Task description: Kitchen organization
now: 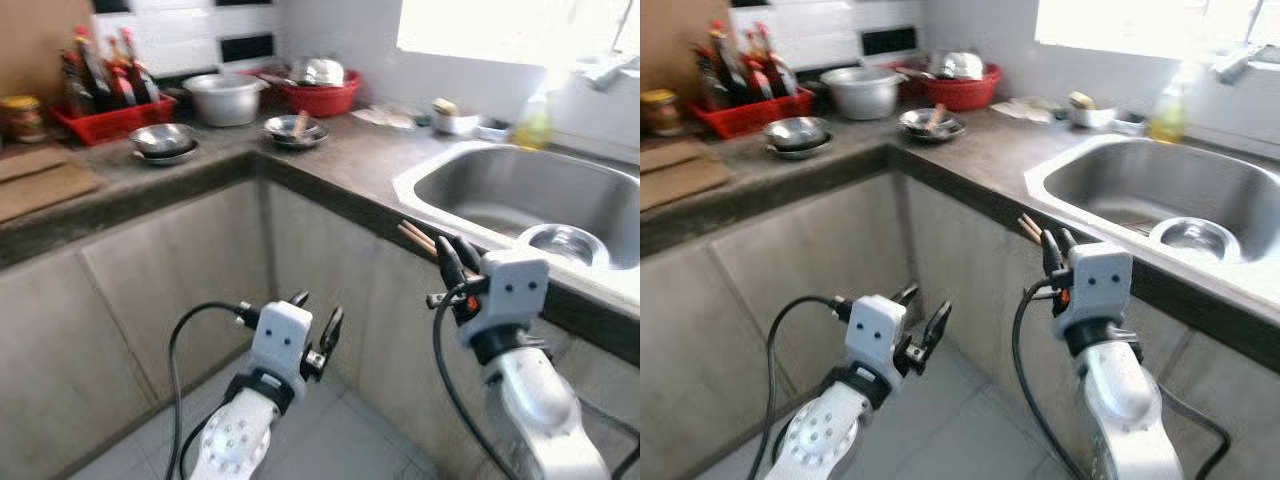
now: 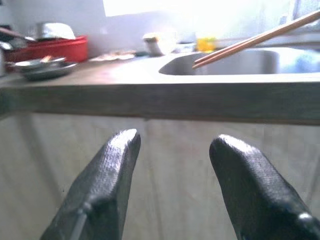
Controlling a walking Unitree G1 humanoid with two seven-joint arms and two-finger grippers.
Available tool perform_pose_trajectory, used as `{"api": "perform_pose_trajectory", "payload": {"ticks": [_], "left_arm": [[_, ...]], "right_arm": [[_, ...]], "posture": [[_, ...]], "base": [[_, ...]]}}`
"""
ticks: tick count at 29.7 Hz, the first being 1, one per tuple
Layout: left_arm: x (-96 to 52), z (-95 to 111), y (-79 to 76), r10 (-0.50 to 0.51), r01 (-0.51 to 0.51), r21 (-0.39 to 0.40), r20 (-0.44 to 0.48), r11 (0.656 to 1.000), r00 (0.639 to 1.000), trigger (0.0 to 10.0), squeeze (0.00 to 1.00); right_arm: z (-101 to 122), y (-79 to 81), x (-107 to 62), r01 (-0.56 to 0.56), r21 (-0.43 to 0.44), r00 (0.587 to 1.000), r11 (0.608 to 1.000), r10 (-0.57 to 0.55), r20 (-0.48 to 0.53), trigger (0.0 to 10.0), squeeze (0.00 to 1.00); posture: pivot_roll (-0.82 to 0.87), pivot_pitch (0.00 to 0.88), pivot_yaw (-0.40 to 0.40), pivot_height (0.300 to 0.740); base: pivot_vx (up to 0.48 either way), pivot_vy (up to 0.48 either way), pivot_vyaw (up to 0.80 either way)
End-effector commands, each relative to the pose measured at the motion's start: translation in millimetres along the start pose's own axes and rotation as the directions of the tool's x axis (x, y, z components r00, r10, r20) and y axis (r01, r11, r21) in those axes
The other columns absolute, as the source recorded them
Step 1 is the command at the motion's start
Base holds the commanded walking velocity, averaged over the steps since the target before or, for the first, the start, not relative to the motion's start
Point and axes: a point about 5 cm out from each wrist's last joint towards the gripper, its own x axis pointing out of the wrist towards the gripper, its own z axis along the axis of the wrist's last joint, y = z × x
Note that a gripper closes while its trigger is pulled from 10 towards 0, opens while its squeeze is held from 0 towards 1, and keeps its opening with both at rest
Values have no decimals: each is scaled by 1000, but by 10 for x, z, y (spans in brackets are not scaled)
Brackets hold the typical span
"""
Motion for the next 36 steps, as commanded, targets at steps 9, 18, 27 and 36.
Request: {"api": "perform_pose_trajectory", "payload": {"ticks": [9, 18, 27, 36], "left_arm": [[53, 52, 79, 28, -29, 24, 17, 999, 999, 10000, 0], [70, 55, 81, 23, -24, 30, 22, 999, 999, 10000, 0], [64, 47, 73, 14, -15, 29, 19, 999, 1000, 10000, 0], [66, 41, 68, 8, -9, 33, 17, 999, 1000, 10000, 0]], "right_arm": [[63, 11, 52, 1, -11, 999, 1000, 0, 34, 10000, 0], [72, 4, 71, 6, -9, 999, 1000, -6, 40, 10000, 0], [73, -11, 79, 13, -7, 999, 1000, -13, 39, 10000, 0], [63, -17, 84, 6, -19, 999, 1000, -5, 34, 10000, 0]], "posture": [[-4, 0, -41, 740], [-7, 0, -36, 740], [-7, 0, -38, 740], [-6, 0, -40, 740]], "base": [[28, 0, 0], [287, 0, 0], [316, 0, 0], [320, 0, -781]]}}
